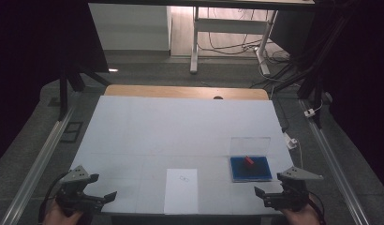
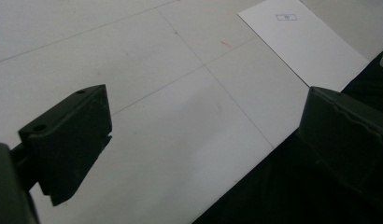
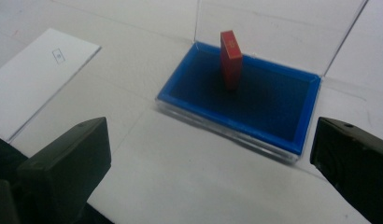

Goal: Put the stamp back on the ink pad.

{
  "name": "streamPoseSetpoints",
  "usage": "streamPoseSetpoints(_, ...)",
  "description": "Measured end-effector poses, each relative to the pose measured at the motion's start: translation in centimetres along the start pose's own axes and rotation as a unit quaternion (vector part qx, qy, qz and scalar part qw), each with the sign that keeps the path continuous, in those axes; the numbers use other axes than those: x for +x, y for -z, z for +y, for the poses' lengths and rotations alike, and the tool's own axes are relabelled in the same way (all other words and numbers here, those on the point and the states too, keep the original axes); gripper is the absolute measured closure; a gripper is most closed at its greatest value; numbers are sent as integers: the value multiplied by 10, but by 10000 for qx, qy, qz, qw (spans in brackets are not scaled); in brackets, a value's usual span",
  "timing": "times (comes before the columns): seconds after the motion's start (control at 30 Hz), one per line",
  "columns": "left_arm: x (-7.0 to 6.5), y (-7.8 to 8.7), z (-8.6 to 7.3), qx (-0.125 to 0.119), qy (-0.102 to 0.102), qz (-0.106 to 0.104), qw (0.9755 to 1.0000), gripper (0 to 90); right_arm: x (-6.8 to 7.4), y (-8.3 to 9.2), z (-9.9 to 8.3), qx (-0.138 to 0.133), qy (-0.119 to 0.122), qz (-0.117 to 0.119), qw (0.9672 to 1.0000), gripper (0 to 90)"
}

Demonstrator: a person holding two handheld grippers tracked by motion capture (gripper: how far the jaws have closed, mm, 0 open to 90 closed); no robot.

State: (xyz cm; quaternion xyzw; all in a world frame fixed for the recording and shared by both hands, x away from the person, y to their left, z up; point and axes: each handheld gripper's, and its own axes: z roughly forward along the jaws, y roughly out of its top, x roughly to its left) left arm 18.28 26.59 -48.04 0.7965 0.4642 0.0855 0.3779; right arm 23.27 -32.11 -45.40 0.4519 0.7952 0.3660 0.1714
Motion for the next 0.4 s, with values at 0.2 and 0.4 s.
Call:
streamPoseSetpoints(0.2,0,0,-1,-15,11,-12,10000,30,3,3,-4,78,-6,-39,10000,0)
streamPoseSetpoints(0.4,0,0,1,-1,-5,-9,10000,30,2,2,-4,141,0,-59,9999,0)
